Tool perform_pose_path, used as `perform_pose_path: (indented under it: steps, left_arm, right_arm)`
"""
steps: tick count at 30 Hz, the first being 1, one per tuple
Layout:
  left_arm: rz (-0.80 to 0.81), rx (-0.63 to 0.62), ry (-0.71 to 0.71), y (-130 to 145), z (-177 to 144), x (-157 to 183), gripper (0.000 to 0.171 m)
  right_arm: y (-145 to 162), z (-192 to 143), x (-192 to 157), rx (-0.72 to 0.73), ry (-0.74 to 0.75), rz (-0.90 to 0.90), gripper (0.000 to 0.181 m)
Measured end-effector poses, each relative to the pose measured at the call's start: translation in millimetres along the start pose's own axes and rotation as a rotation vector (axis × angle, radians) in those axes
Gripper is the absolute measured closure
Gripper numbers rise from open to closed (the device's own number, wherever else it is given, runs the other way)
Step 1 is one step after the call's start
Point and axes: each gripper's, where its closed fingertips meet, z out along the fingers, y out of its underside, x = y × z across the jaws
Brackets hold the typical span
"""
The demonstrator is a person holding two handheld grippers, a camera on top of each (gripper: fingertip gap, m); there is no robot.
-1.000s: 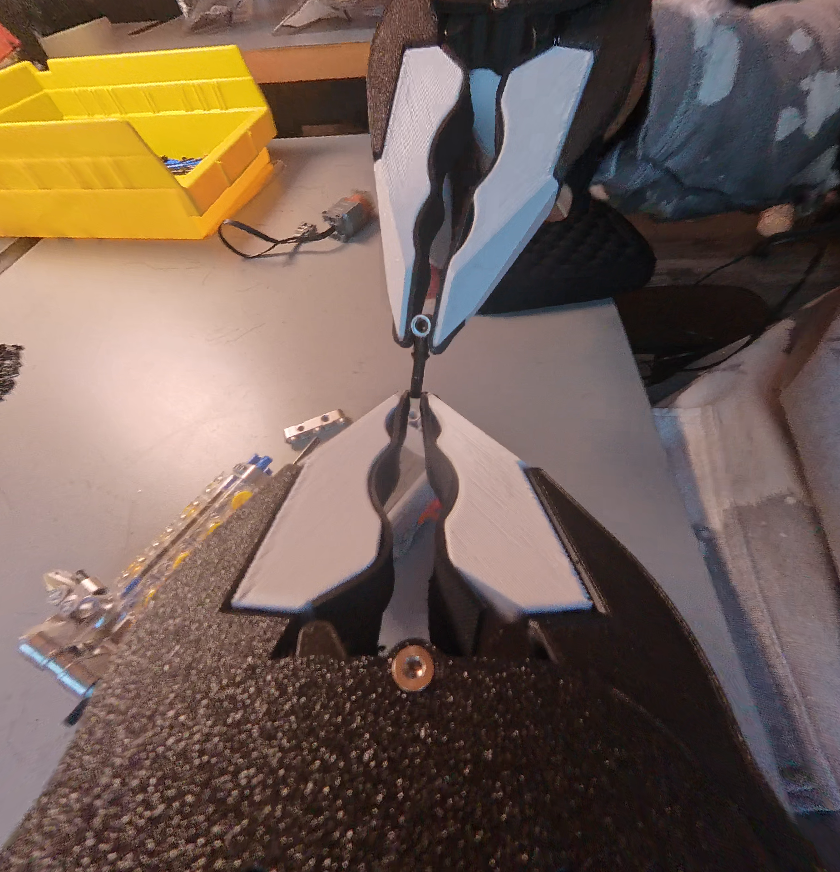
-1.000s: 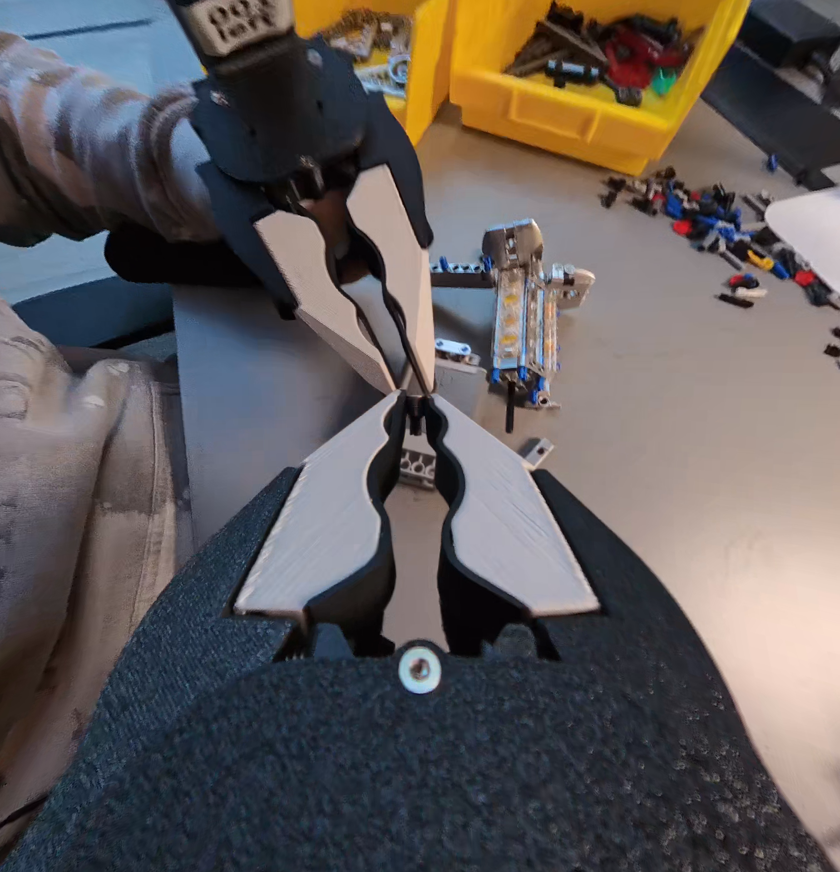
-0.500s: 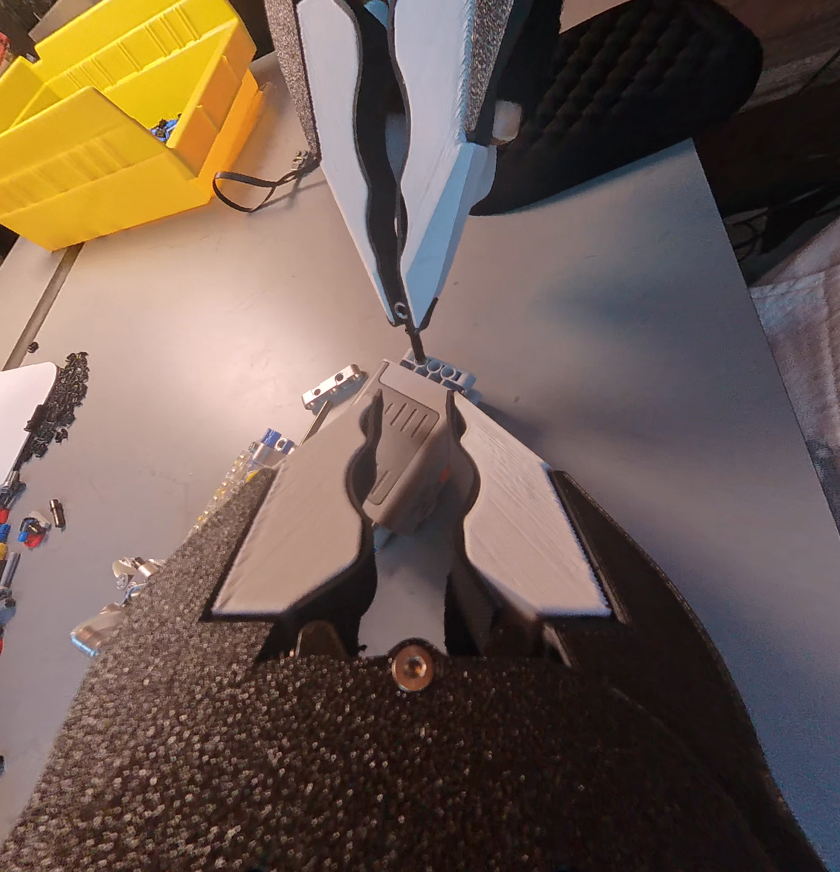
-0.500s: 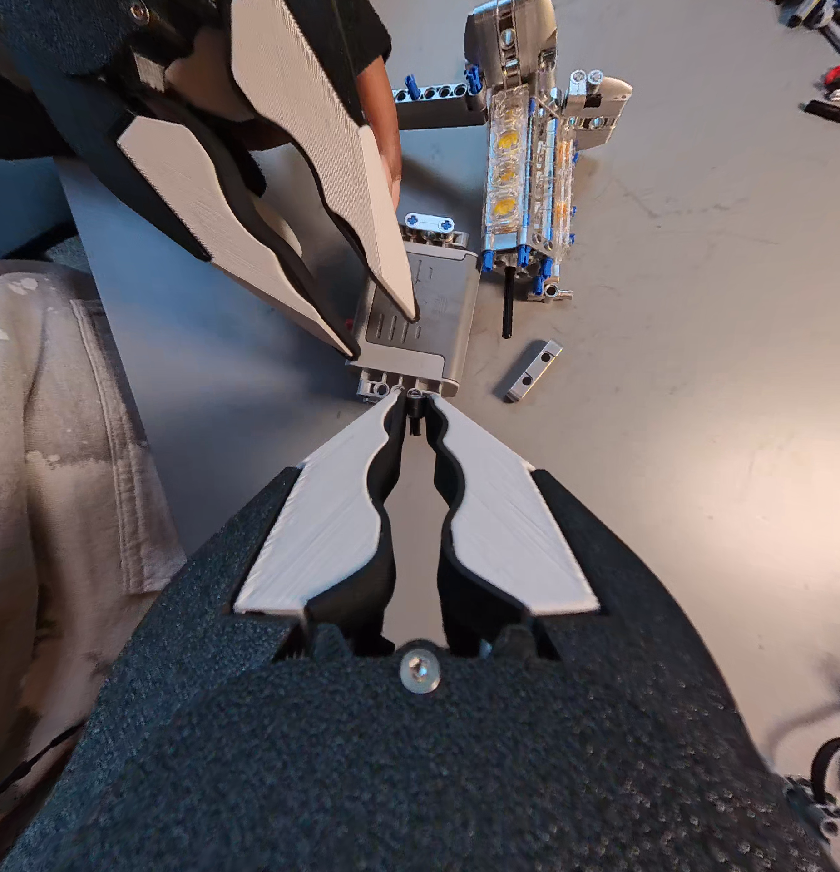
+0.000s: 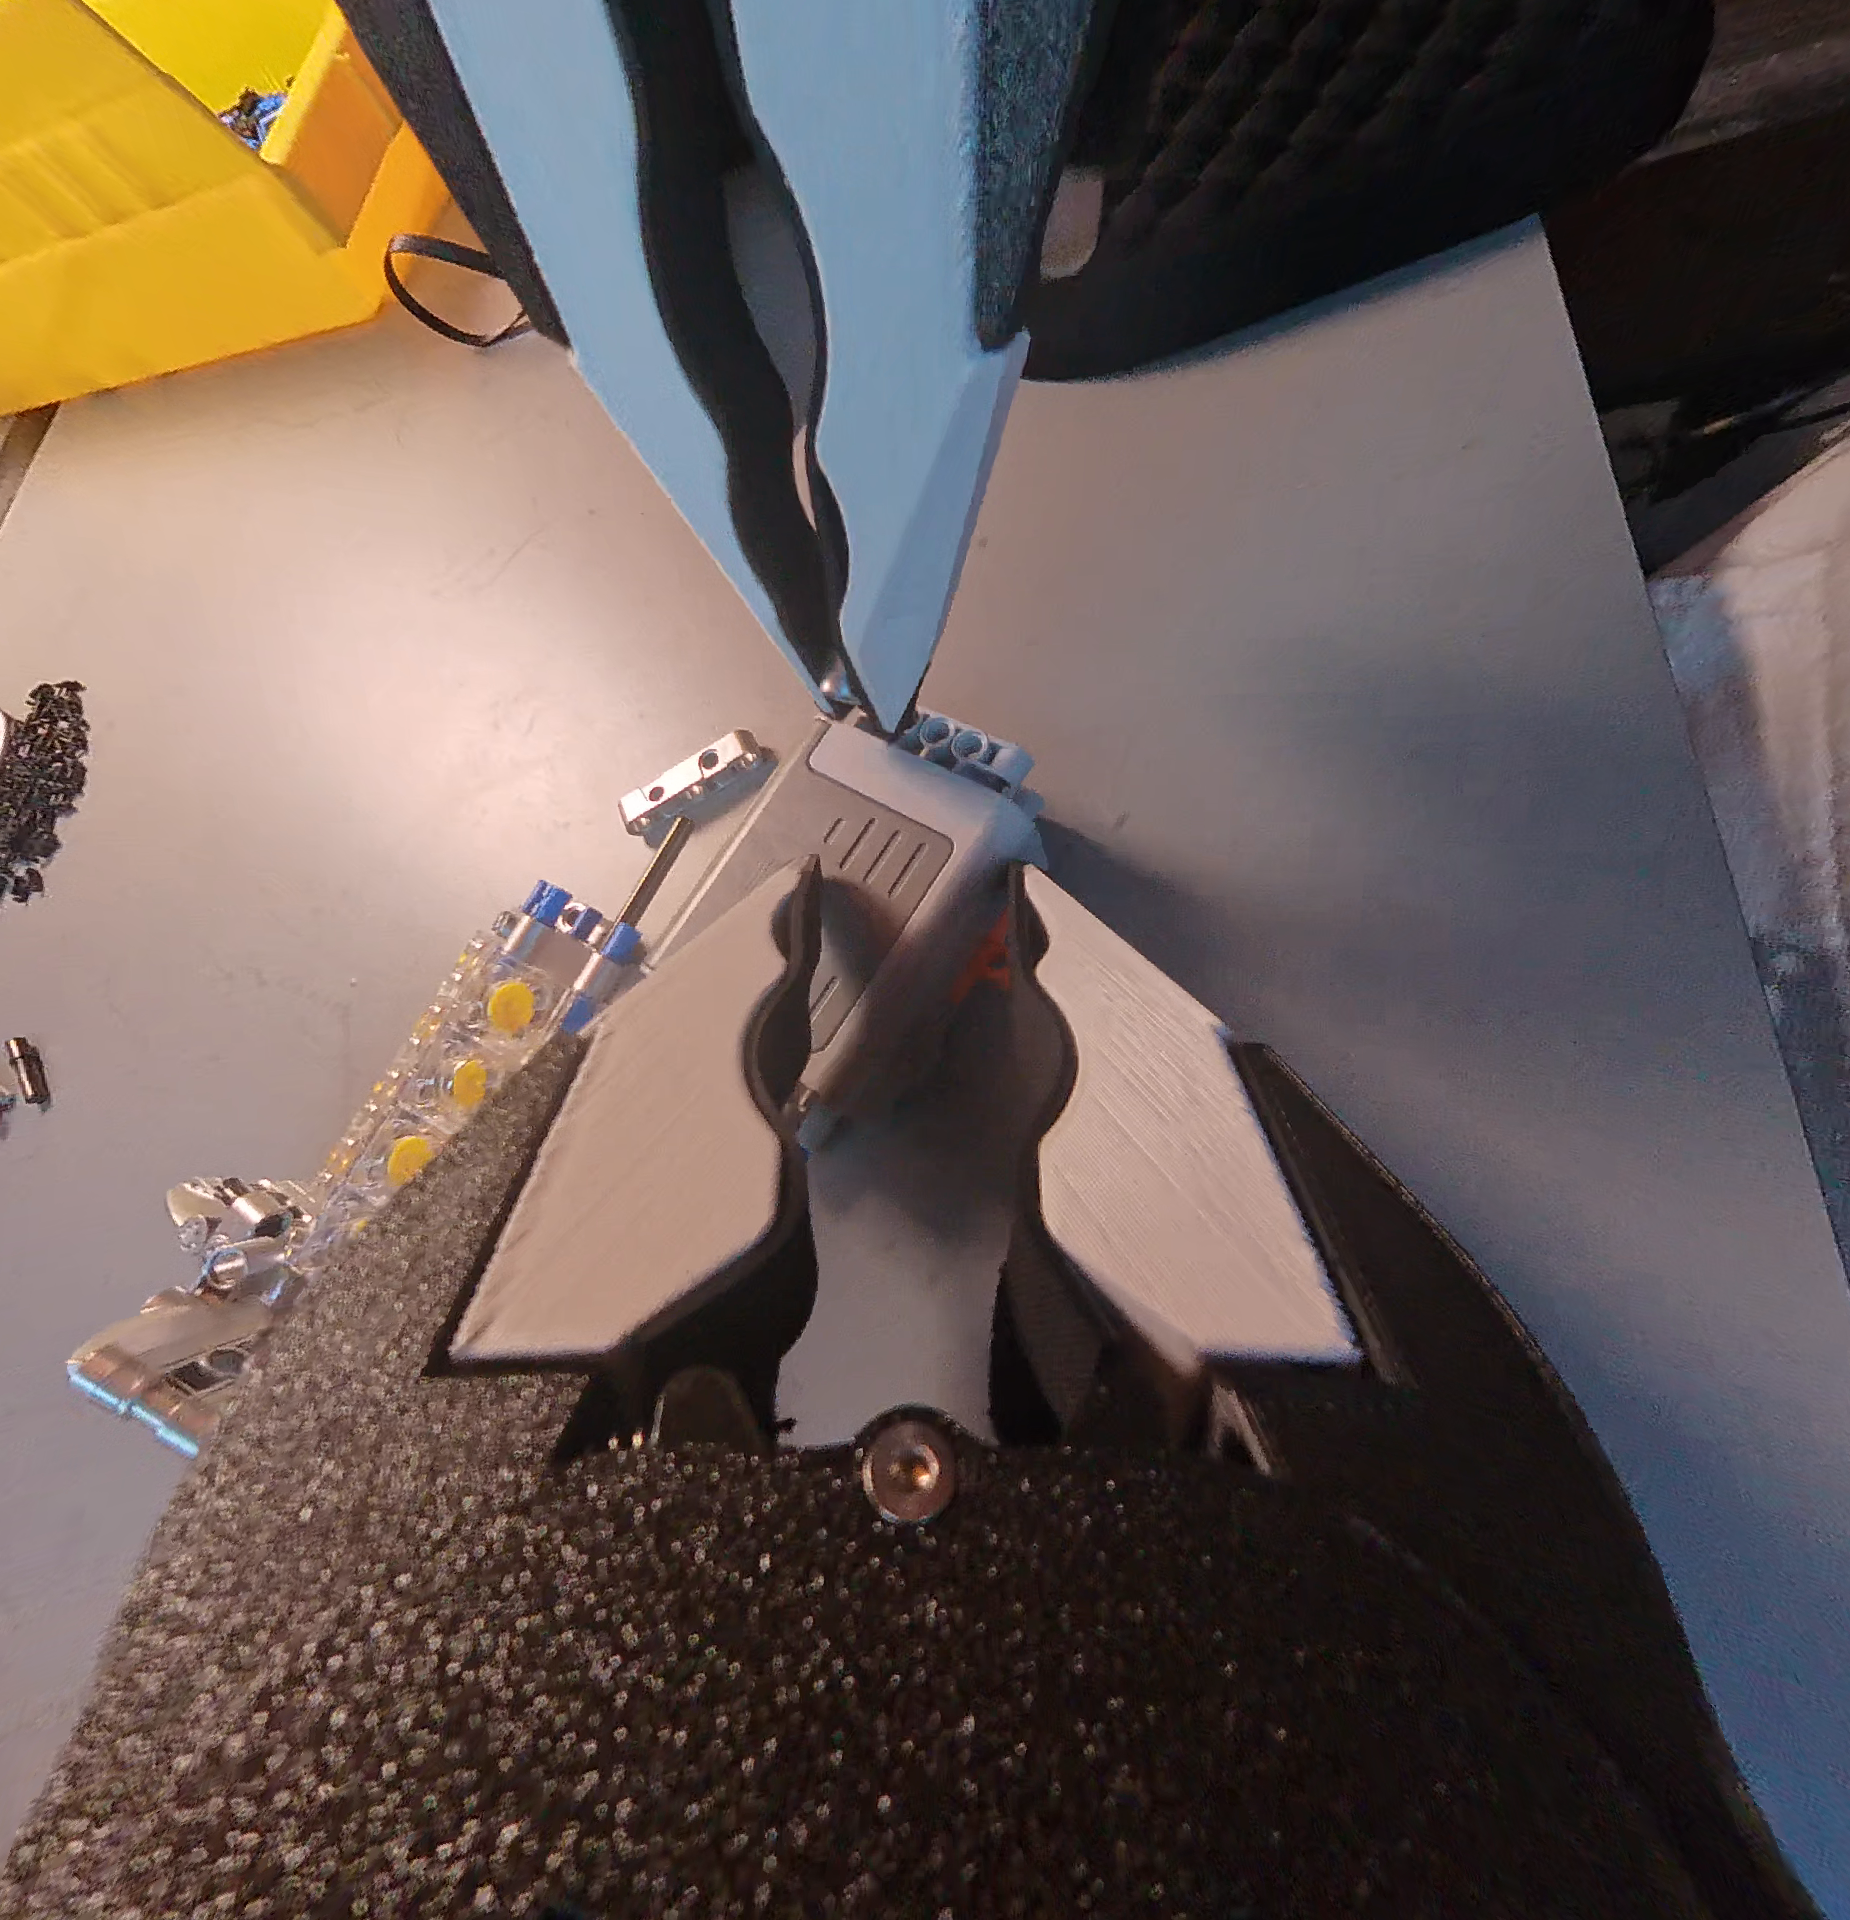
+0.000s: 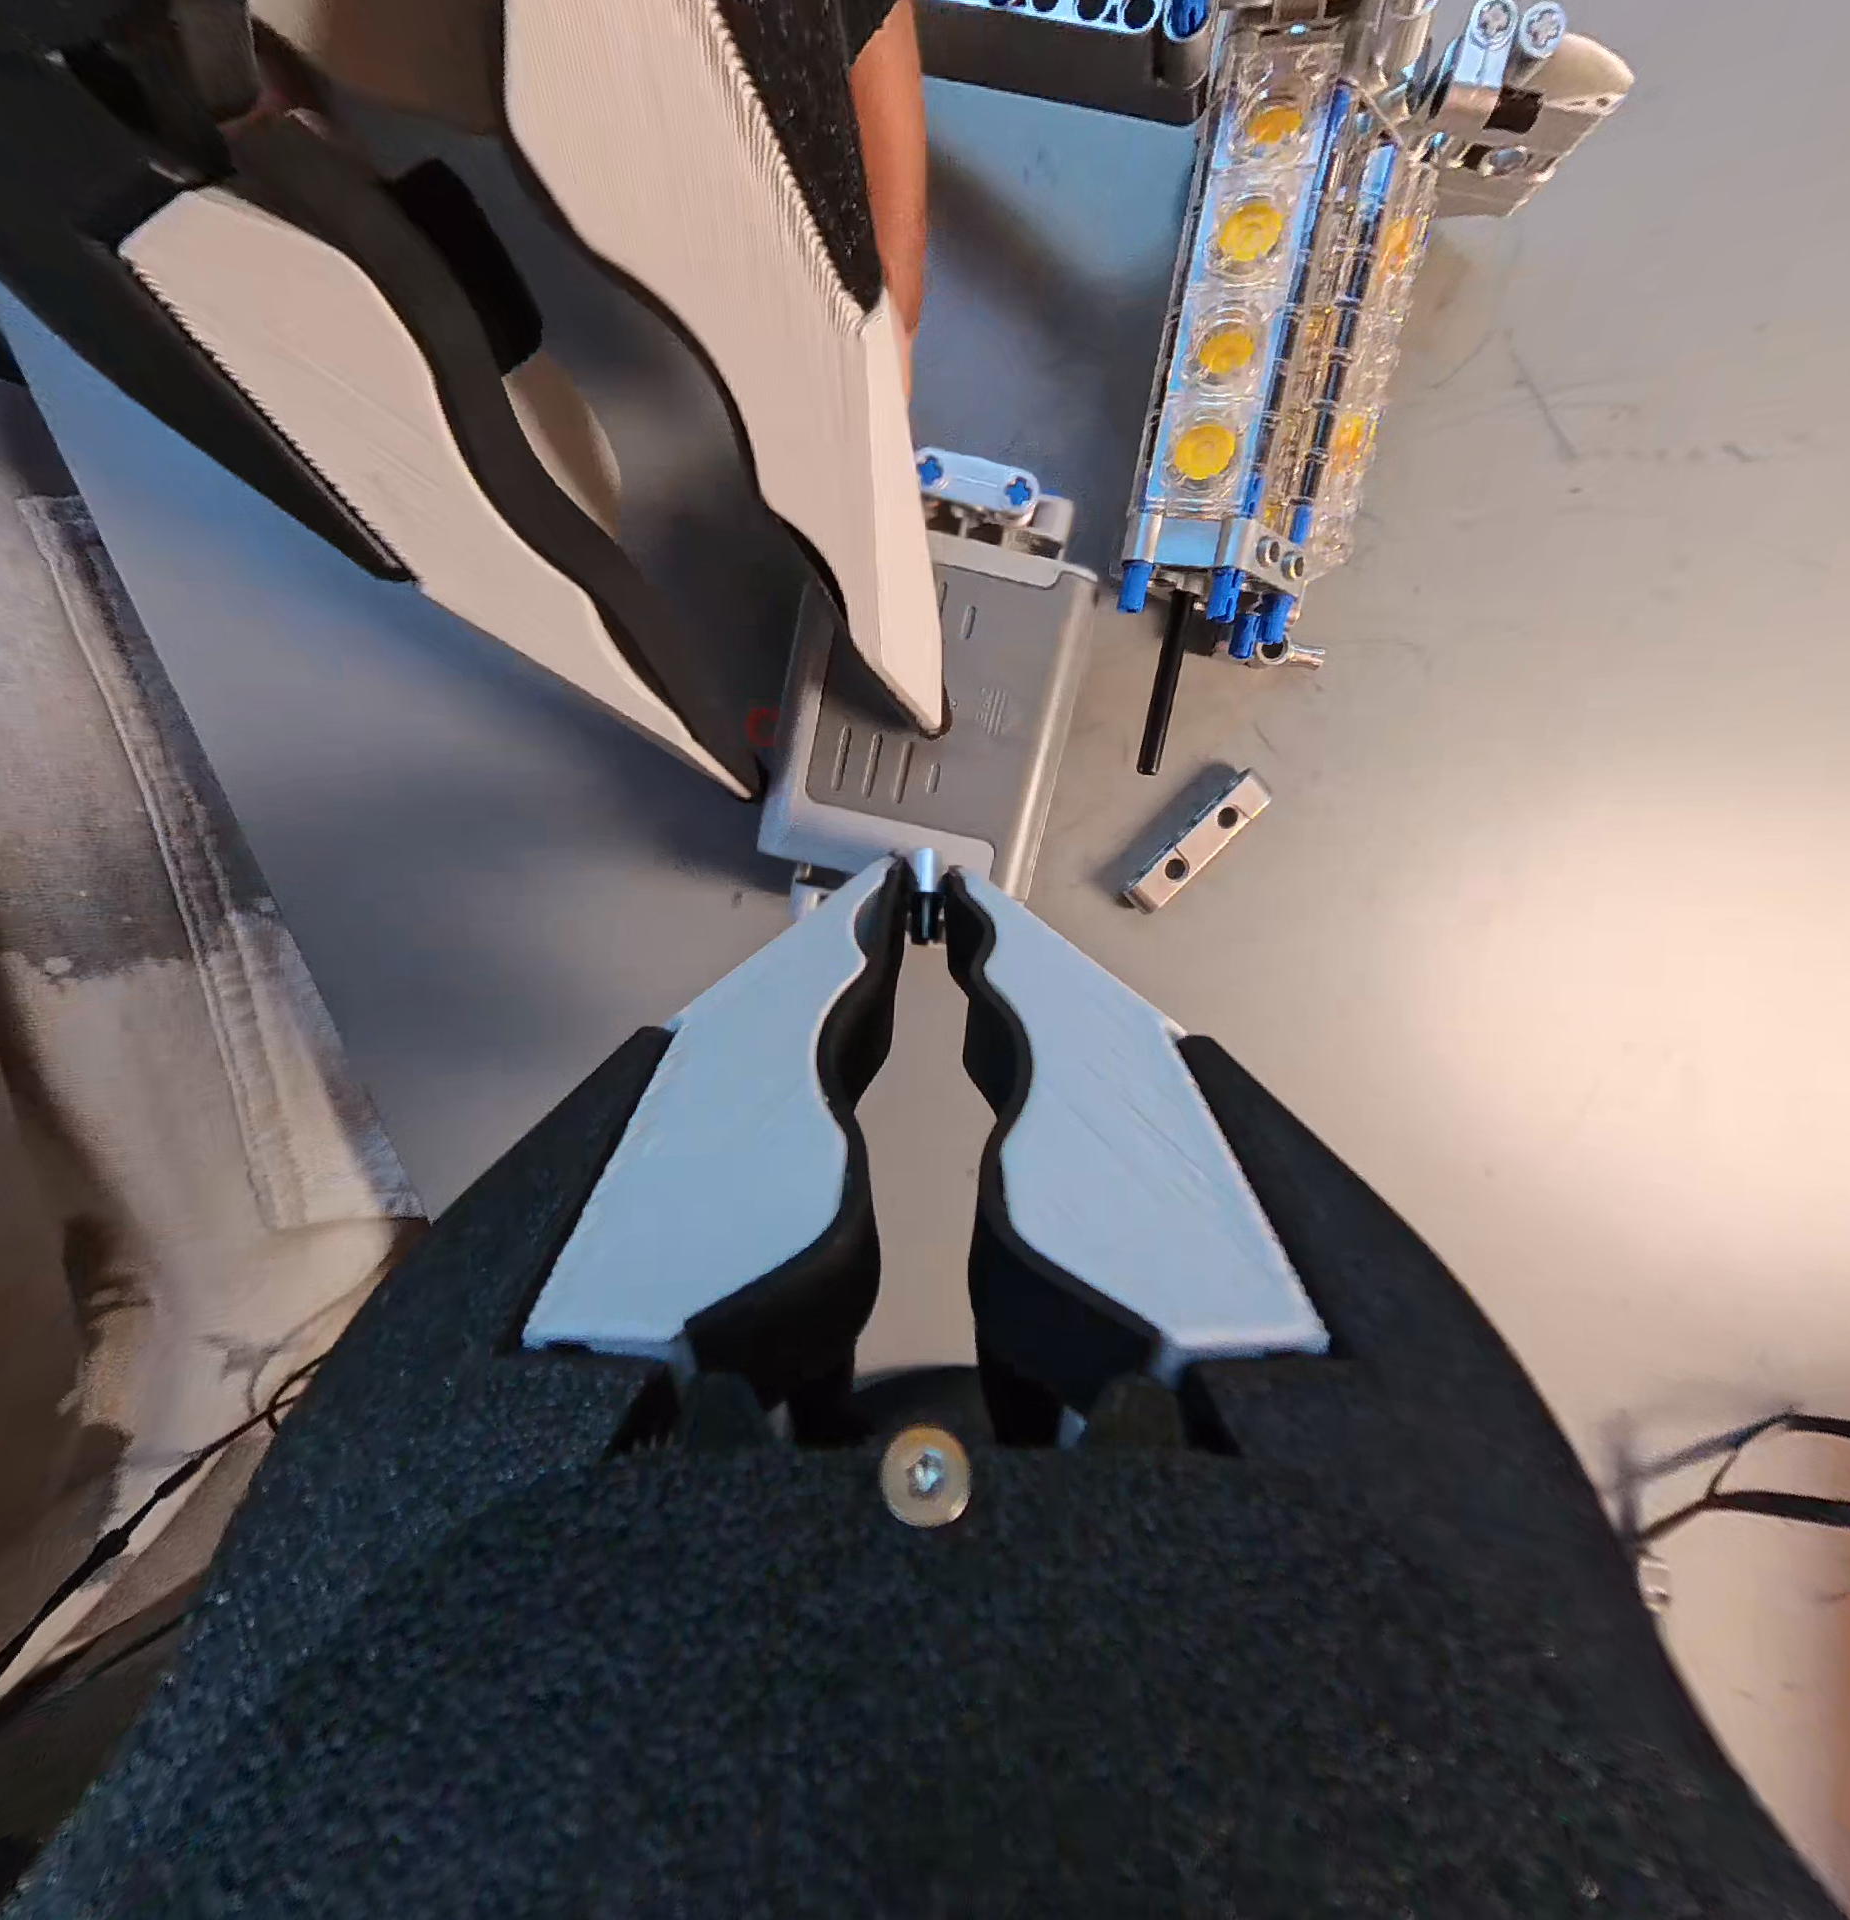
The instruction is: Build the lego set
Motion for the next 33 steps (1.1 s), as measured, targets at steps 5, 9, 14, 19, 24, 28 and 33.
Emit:
perform_pose_path:
  steps: [5,9,14,19,24,28,33]
  left_arm:
    - [-0.004,0.005,-0.015,-2.4,1.1,4.3,0.142]
    - [-0.028,0.004,-0.017,-2.3,1.0,4.4,0.143]
    - [-0.032,0.007,-0.019,-2.6,0.9,4.3,0.143]
    - [-0.053,0.012,-0.019,-3.7,1.5,3.8,0.143]
    - [-0.06,0.013,-0.018,-3.6,1.4,3.7,0.143]
    - [-0.065,0.017,-0.017,-3.4,1.3,3.7,0.144]
    - [-0.068,0.017,-0.015,-3.3,1.2,3.9,0.144]
  right_arm:
    - [1.9,-0.6,1.0,0.142,0.007,0.093,0.176]
    - [4.7,-7.3,-0.4,0.391,-0.003,0.209,0.176]
    - [-2.9,-22.1,3.4,0.621,0.089,0.185,0.176]
    - [-1.2,-12.6,2.0,0.578,0.048,0.195,0.176]
    - [1.9,-7.9,4.3,0.544,0.042,0.21,0.176]
    - [3.4,-6.8,5.1,0.537,0.05,0.203,0.176]
    - [5.3,-7.3,4.0,0.526,0.055,0.177,0.176]
